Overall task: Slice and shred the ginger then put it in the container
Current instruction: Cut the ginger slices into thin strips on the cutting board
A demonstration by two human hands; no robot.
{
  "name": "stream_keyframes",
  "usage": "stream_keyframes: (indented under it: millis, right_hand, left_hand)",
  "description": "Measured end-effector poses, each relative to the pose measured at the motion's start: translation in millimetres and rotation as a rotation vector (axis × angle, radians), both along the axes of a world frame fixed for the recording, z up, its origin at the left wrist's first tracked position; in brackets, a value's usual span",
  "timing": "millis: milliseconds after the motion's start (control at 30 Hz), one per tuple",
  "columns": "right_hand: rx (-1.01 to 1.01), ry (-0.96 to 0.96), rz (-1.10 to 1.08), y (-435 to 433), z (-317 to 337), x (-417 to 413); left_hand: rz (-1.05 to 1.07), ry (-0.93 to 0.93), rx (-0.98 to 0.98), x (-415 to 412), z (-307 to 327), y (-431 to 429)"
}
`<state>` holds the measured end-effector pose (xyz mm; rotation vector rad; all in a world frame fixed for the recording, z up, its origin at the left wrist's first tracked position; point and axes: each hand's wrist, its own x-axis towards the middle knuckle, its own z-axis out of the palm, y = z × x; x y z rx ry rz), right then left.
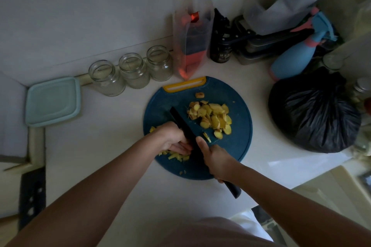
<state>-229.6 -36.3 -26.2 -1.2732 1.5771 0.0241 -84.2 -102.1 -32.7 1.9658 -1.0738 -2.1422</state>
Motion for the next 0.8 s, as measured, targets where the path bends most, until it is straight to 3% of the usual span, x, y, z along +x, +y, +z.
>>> stream_keyframes:
  millis: [167,233,333,400,500,800]
  right_hand:
    - [0.016,-0.013,0.003,9.8,5.4,-2.3]
    - [0.016,-0.01,-0.023,10.8,3.4,-3.0]
    - [-0.015,0.025,-0.022,13.0,1.3,-0.6]
    - [-0.037,0.032,-0.012,15.4,0.7,2.4]
    - [-0.065,0.062,-0.023,15.0,0.4,4.3]
    - [-0.053,0.037,-0.093,13.4,-8.9,13.8]
  left_hand:
    - [-0.011,-0.122,-0.077,10.8,20.1,-4.1]
    - [0.03,-0.275,-0.306,24.0,28.1,-14.8]
    - [0.046,-0.547,-0.842,31.1,30.4,-25.9]
    - [0.008,-0.494,-0.943,21.5,25.3,-21.9]
    - [-0.08,-0.333,-0.922,1.1,1.7,-15.9]
    - [-0.026,-0.225,-1.121,0.4,-29.0,-19.3]
